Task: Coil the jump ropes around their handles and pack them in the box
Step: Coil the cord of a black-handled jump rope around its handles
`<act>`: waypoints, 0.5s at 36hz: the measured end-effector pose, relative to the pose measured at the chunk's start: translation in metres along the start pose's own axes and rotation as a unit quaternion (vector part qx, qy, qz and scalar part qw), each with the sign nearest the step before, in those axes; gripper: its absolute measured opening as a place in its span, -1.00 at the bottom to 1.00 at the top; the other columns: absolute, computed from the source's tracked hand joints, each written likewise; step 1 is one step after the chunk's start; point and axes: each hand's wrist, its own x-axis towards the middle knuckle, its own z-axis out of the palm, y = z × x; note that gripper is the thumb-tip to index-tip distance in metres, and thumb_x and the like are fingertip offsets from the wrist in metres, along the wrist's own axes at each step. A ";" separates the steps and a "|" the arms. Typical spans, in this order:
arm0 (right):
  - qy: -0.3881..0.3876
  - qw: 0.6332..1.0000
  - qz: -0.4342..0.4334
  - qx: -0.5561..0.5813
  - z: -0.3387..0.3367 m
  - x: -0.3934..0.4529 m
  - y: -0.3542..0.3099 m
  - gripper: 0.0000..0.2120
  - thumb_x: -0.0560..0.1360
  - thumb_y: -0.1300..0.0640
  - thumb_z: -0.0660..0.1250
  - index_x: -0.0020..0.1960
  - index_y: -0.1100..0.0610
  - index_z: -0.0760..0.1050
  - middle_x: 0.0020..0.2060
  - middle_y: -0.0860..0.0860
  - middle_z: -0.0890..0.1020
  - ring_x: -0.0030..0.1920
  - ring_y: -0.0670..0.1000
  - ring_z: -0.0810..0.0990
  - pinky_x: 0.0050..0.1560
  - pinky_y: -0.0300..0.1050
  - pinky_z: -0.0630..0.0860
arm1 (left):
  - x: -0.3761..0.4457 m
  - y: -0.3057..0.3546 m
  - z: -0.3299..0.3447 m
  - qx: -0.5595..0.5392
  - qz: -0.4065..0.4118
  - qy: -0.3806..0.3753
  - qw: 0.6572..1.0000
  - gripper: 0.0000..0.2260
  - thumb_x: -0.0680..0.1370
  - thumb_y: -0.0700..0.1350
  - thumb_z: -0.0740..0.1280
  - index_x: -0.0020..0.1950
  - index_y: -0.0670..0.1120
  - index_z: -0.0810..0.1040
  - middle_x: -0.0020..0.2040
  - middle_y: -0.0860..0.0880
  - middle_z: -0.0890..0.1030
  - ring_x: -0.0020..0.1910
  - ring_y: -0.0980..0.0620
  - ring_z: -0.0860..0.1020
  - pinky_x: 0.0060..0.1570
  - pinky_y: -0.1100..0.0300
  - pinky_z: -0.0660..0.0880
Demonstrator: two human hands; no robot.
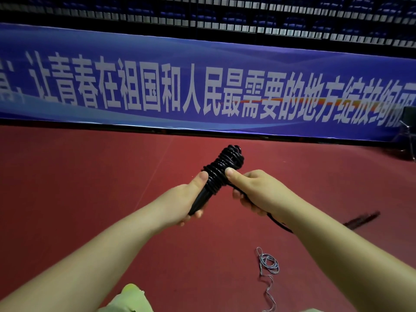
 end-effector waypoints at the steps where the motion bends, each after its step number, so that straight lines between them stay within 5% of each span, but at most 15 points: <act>1: 0.021 1.000 -0.009 -0.008 0.000 0.001 0.001 -0.44 0.49 -0.35 0.16 -0.33 0.13 0.46 -0.54 0.04 0.42 -0.58 -0.03 0.29 -0.51 -0.25 0.23 | 0.002 -0.001 -0.001 0.013 0.004 0.012 1.000 -0.23 0.35 0.52 -0.14 -0.17 -0.12 0.50 -0.39 0.01 0.50 -0.52 0.11 0.32 -0.42 0.22 0.33; 5: 0.081 0.996 -0.033 0.011 0.005 0.004 0.007 -0.49 0.51 -0.28 0.20 -0.36 0.12 0.45 -0.58 -0.02 0.39 -0.60 -0.07 0.28 -0.53 -0.28 0.23 | 0.007 0.005 -0.001 0.061 0.009 0.065 0.996 -0.29 0.30 0.46 -0.10 -0.23 -0.12 0.51 -0.38 0.02 0.52 -0.46 0.05 0.38 -0.35 0.19 0.35; 9: 0.060 0.991 -0.044 0.110 0.009 0.006 0.014 -0.53 0.52 -0.26 0.24 -0.23 0.15 0.54 -0.54 -0.05 0.42 -0.56 -0.08 0.28 -0.45 -0.21 0.21 | 0.010 0.009 -0.005 0.186 0.032 0.141 0.972 -0.28 0.25 0.47 -0.06 -0.14 -0.13 0.48 -0.29 0.02 0.48 -0.29 0.01 0.44 -0.22 0.09 0.34; 13: 0.024 0.980 -0.065 0.187 0.010 0.000 0.015 -0.51 0.39 -0.35 0.28 -0.21 0.11 0.56 -0.49 0.00 0.40 -0.54 -0.09 0.25 -0.51 -0.24 0.17 | 0.005 0.012 -0.006 0.265 0.033 0.155 0.951 -0.48 0.29 0.47 0.14 -0.15 0.03 0.44 -0.25 0.07 0.54 -0.24 0.07 0.52 -0.19 0.08 0.44; 18: 0.056 0.974 -0.099 0.198 0.009 -0.006 0.012 -0.68 0.37 -0.17 0.26 -0.33 0.09 0.40 -0.47 0.06 0.35 -0.52 -0.07 0.21 -0.47 -0.22 0.15 | -0.006 0.026 -0.001 0.314 0.033 0.154 0.936 -0.52 0.24 0.44 0.21 -0.13 0.07 0.42 -0.24 0.11 0.56 -0.22 0.11 0.53 -0.17 0.09 0.47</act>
